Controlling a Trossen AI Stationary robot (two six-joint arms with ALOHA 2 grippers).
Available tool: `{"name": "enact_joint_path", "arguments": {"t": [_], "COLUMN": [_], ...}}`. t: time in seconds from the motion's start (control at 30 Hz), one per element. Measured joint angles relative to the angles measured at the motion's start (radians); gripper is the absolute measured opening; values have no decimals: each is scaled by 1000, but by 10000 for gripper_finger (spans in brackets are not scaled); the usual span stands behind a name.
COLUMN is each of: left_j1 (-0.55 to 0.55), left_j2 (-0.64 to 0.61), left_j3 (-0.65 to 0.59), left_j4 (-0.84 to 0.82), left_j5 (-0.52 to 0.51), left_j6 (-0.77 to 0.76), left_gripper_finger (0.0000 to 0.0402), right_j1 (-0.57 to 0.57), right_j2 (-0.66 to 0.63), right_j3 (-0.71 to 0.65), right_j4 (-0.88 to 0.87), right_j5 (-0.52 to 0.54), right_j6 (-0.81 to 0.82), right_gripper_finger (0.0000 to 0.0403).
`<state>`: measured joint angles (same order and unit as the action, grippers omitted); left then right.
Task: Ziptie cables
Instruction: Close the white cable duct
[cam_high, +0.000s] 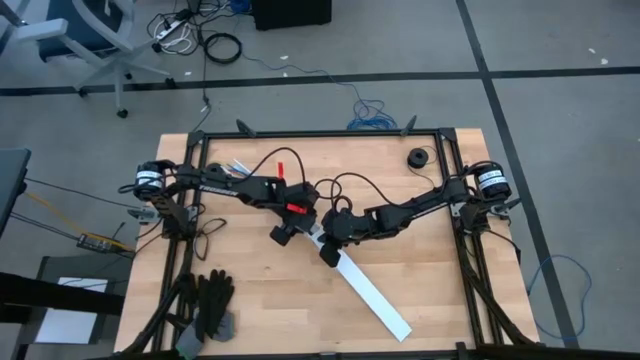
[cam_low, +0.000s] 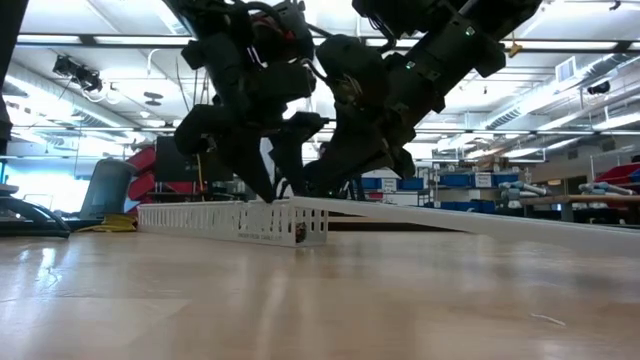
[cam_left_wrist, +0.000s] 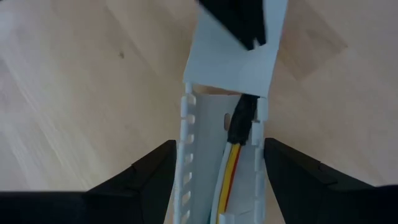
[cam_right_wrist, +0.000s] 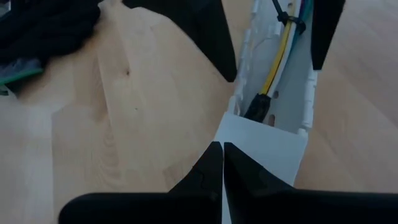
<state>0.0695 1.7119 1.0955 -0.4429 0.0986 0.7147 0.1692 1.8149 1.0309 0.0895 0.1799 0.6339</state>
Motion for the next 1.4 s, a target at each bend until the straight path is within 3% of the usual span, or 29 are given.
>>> {"name": "enact_joint_path", "arguments": {"t": [0.47,1.4], "left_j1": [-13,-11], "left_j2": [-1,58], "left_j3": [7,9], "left_j4": [-36,30], "left_j5": [50,15], "left_j6": [1,14], "left_gripper_finger": [218,218], "right_j1": [2,2], "right_j2": [0,0], "right_j3": [0,0], "right_j4": [1,9], "right_j5": [0,0], "right_j6": [-9,-16], "right_gripper_finger": [0,0]}}
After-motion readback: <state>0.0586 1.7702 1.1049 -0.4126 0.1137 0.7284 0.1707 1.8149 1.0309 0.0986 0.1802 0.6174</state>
